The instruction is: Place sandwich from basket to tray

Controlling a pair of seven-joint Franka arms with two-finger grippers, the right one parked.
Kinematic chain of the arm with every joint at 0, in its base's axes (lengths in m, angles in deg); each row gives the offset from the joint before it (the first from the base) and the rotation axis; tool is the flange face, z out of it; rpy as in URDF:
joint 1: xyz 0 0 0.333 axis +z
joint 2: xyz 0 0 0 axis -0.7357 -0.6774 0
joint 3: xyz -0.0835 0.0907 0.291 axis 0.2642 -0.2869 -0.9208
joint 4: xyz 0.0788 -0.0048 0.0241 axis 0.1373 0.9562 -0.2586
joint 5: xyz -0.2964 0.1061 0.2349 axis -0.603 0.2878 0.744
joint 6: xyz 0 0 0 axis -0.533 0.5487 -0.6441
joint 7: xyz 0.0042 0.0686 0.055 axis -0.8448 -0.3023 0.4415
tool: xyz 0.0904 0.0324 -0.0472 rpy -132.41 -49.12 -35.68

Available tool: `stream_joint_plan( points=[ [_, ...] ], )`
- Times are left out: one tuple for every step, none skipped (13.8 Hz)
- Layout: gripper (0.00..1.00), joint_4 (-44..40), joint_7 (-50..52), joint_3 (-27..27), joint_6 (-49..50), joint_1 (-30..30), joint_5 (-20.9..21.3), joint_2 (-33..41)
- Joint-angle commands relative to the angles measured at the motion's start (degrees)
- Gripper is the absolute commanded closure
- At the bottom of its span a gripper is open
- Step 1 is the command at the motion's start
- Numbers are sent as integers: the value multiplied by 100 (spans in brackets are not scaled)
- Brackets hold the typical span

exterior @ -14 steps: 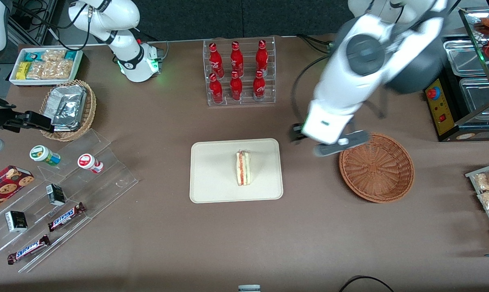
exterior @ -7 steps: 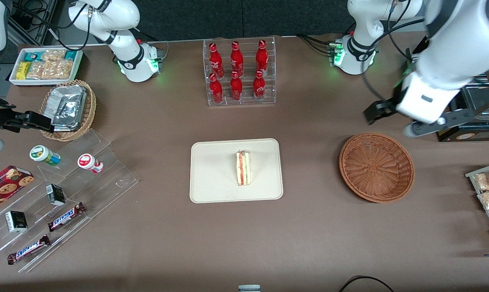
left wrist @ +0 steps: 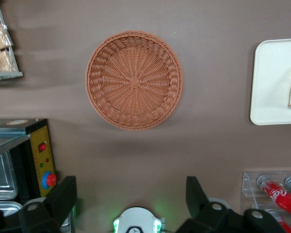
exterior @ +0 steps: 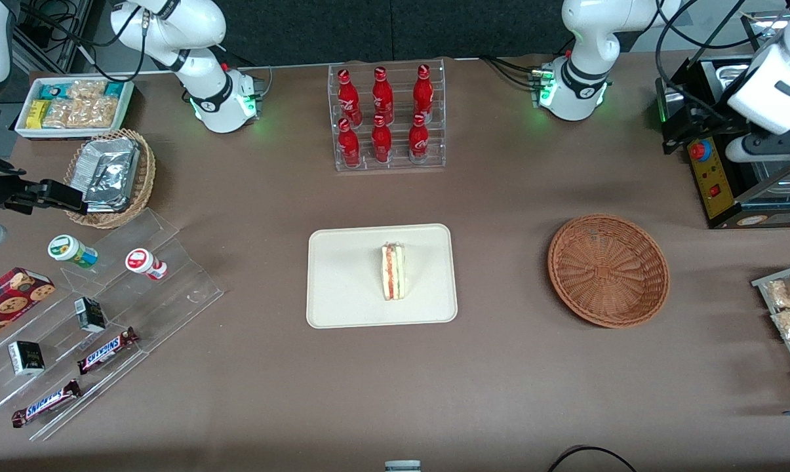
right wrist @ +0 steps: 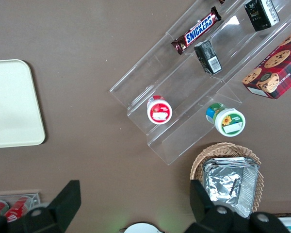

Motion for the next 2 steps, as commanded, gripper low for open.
stream_joint_plan(
  points=[
    [1, -224, -142, 44, 53, -14, 30, -165],
    [1, -242, -133, 53, 53, -15, 30, -175]
  ],
)
